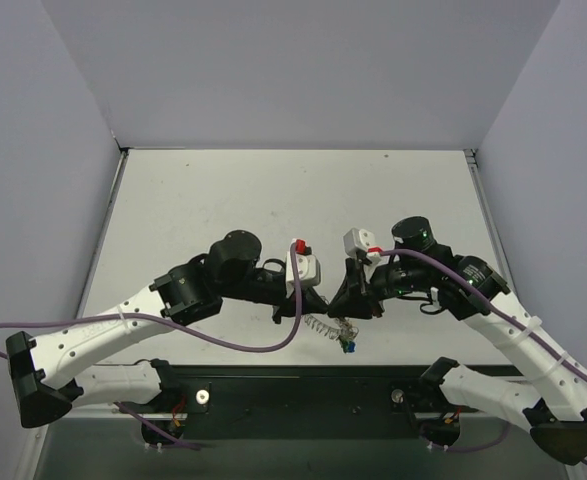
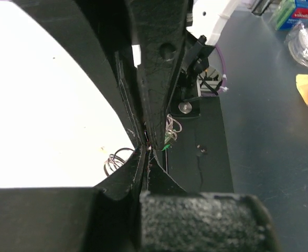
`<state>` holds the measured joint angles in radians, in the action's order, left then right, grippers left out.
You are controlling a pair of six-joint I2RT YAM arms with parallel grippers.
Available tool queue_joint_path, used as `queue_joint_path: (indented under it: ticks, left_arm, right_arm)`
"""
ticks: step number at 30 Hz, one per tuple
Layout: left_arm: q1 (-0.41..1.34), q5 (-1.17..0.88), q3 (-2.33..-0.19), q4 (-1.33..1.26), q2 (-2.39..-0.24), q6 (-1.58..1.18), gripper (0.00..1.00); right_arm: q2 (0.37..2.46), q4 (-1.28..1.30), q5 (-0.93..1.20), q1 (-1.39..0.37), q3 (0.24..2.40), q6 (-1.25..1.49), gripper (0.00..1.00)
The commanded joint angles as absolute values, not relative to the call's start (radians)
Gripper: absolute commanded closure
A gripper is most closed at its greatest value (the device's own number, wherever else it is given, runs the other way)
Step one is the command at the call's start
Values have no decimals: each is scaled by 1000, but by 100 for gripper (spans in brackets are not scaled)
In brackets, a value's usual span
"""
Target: Put the keys on the keyring
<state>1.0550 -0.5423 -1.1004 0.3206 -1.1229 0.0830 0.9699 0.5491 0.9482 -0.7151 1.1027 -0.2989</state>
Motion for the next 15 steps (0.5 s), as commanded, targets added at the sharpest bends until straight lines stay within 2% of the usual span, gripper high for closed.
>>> queue_joint_path:
  ticks: [1,4,7,11,15]
  left_arm:
    - [1058,-514,-1017,195,-1085,19,100]
    - [1060,-483,-953,54,-1025,-49,100]
    - [1058,-448,-878,-89,-971,-99,100]
    - [1058,-442,-804,-246,-928,-135,100]
    - [1058,-443,-747,-369,-907,-170,100]
  right_arm:
    - [879,404,930,-721,1108,-273,79]
    - [824,333,858,-718,1063,-242,63]
    - [778,279,812,-713,1032,-215,55]
    - [755,239,805,-695,1012,-189,49]
    - [767,239,839,-684,1009,-184,48]
